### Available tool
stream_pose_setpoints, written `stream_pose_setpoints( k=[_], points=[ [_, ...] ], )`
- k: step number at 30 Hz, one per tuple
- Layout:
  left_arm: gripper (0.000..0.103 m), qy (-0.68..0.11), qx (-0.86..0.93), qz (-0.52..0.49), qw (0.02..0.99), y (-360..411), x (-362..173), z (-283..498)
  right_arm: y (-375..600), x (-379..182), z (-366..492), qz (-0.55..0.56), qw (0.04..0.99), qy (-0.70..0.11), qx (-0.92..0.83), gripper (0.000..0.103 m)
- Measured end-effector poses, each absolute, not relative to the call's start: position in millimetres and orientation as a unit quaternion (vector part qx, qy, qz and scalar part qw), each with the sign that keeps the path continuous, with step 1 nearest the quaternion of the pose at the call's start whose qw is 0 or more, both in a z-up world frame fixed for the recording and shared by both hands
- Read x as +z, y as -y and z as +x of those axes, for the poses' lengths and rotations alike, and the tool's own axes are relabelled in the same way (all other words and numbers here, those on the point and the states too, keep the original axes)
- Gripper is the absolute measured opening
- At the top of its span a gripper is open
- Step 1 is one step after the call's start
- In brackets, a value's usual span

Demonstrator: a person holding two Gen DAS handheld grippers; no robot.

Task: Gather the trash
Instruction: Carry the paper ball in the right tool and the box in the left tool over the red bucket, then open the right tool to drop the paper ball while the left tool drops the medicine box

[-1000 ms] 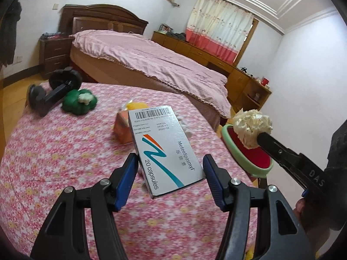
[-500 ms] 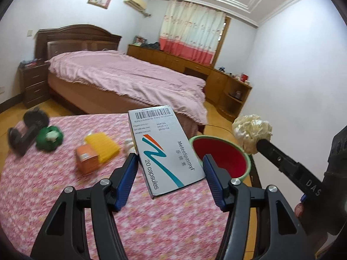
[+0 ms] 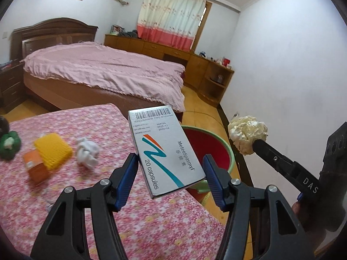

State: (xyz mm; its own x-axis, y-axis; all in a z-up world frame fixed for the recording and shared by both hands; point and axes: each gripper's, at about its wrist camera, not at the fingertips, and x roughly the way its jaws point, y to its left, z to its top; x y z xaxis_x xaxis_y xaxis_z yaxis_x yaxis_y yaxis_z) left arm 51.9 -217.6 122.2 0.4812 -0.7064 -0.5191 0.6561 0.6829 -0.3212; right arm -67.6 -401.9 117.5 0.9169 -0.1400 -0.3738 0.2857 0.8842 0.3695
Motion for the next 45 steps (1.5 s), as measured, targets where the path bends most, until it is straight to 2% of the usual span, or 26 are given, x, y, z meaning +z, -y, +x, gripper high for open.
stream_pose_setpoints(
  k=[24,45],
  points=[
    [0.062,-0.405,-0.413,0.022,0.815,338,42,94,498,34,-37,0.285,0.914,-0.24,-0.161,0.026],
    [0.062,-0.422,-0.396,0.034,0.815,343,31,98,518,13,-27,0.314,0.901,-0.255,-0.157,0.031]
  ],
)
